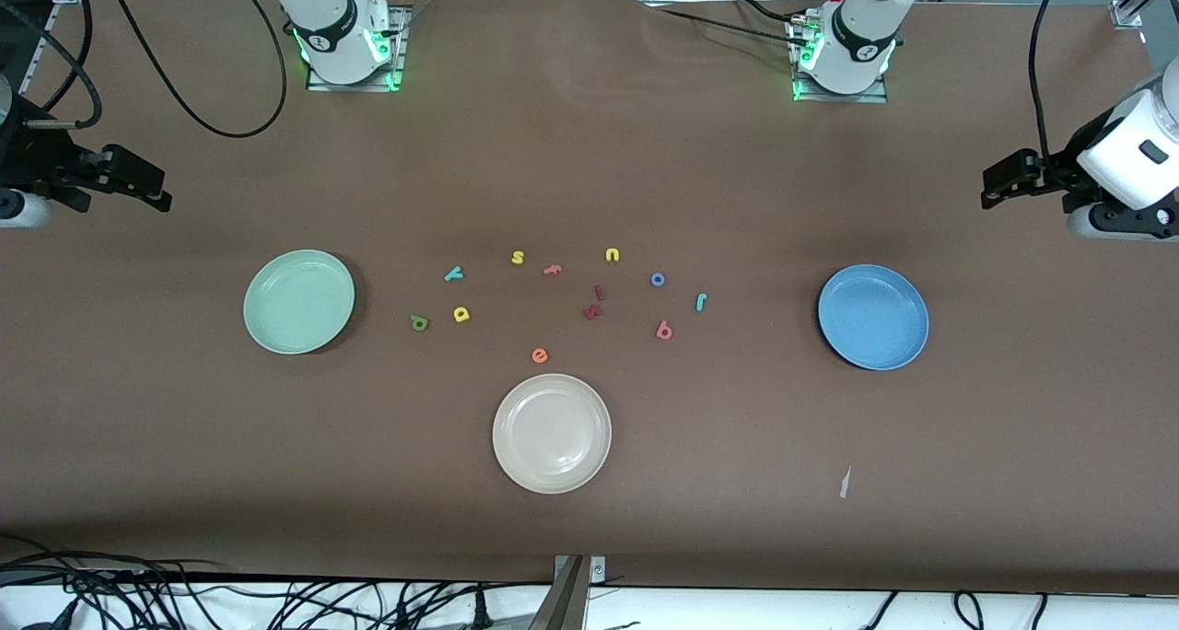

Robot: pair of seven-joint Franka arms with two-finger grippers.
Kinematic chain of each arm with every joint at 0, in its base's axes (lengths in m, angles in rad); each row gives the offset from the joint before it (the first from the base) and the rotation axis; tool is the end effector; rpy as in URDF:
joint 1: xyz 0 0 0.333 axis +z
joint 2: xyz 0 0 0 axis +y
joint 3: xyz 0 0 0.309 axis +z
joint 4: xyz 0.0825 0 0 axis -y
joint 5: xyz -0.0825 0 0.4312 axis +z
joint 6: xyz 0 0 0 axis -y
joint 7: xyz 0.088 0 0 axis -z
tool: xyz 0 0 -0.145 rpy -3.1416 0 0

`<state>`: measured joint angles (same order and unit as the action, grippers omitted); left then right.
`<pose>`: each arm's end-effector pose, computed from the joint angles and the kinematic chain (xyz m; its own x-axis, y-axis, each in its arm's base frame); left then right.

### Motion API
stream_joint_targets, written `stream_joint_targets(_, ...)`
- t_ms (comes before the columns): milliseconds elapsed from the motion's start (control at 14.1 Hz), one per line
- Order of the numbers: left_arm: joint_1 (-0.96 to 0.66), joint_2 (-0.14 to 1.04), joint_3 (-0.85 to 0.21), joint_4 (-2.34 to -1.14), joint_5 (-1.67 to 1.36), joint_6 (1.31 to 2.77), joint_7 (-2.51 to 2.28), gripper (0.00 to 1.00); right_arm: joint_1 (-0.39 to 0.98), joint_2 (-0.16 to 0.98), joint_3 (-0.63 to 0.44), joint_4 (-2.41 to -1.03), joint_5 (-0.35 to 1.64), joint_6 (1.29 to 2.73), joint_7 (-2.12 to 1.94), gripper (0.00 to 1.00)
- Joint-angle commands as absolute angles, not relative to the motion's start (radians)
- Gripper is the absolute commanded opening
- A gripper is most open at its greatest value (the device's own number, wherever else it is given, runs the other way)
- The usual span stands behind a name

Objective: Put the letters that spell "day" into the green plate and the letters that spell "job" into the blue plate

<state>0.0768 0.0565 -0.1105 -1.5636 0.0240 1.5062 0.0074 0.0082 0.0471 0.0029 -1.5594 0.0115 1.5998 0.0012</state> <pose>0.6053 -0.0154 0.5442 0.9927 -0.0399 -0.1134 -0.0420 -0.9990 -0.0169 0.6178 0.0085 0.5593 0.9999 0.0096 -0.0067 0.0095 -0.9999 -0.0116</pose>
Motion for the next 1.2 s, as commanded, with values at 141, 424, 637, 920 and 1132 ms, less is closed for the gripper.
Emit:
stream_joint_targets(141,0.083,0.038,-0.11,-1.577,0.002,1.5,0.005,1.0,0.008,0.04,-0.002,-1.574,0.026,1.609,-0.011,1.0)
stream_joint_targets(424,0.083,0.038,-0.11,-1.577,0.002,1.5,0.005,1.0,0.008,0.04,-0.002,-1.574,0.026,1.609,-0.011,1.0)
stream_joint_targets(637,0.083,0.038,-0.11,-1.577,0.002,1.5,0.005,1.0,0.008,0.04,-0.002,-1.574,0.026,1.611,-0.011,1.0)
stream_joint_targets(920,0.083,0.038,-0.11,-1.577,0.002,1.5,0.003,1.0,0.006,0.04,-0.012,-1.574,0.054,1.609,-0.012,1.0)
stream_joint_targets(1132,0.083,0.038,-0.11,-1.577,0.002,1.5,0.003,1.0,0.006,0.04,-0.014,-1.574,0.054,1.609,-0.012,1.0)
